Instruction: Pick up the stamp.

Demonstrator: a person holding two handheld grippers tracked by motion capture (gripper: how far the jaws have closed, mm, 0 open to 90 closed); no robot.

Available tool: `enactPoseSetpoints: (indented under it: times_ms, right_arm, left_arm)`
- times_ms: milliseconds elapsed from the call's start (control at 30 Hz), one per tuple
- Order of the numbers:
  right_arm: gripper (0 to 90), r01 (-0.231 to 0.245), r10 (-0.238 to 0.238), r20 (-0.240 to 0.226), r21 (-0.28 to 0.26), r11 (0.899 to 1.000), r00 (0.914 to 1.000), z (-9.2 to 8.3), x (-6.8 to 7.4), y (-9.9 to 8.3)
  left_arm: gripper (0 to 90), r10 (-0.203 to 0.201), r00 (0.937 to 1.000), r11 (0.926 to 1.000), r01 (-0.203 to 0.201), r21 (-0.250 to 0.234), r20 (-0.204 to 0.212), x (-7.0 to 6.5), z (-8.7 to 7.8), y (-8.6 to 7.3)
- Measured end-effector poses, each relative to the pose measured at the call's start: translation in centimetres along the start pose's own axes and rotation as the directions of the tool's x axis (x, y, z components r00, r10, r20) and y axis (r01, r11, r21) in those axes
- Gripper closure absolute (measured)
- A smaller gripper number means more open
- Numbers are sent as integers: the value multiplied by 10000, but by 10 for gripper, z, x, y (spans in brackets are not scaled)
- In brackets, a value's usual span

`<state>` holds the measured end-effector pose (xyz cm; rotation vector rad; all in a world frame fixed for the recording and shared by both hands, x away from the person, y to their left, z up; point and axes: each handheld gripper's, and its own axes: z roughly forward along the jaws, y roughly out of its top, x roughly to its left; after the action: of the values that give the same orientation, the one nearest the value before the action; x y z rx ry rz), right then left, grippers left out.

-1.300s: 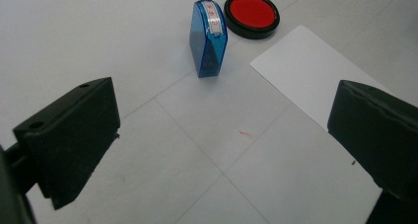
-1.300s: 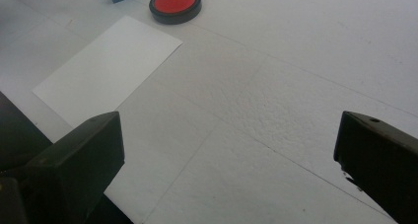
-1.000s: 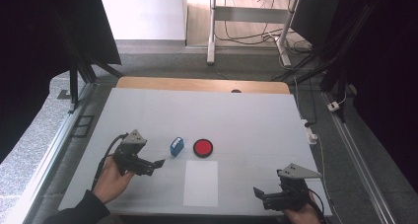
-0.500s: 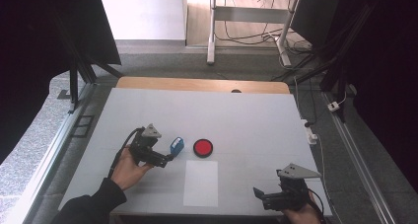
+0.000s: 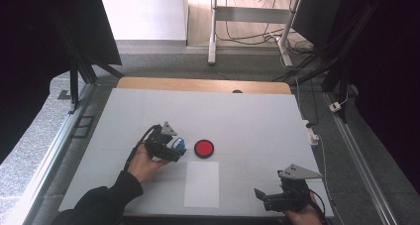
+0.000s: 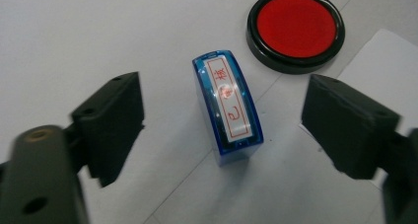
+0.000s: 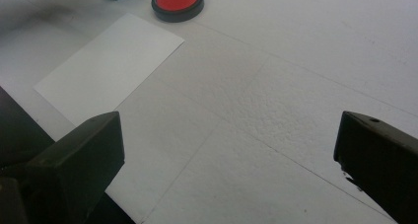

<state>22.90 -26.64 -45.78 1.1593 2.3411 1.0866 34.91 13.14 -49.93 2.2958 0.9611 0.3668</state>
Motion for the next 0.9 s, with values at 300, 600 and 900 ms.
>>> enactPoseSetpoints:
  times_ms: [300,600,900]
  right_arm:
    - [0,15,-15,-5,8,10000,10000,0,0,0]
    - [0,27,-27,-6,7,10000,10000,0,0,0]
    - [0,21,-21,-13,-11,10000,10000,0,0,0]
  left_arm:
    - [499,-504,9986,9987,503,26,137,4,-2,2]
    - [700,-605,9981,9981,603,145,125,2,-1,3]
    - [707,-673,9970,9977,669,127,393,5,-6,5]
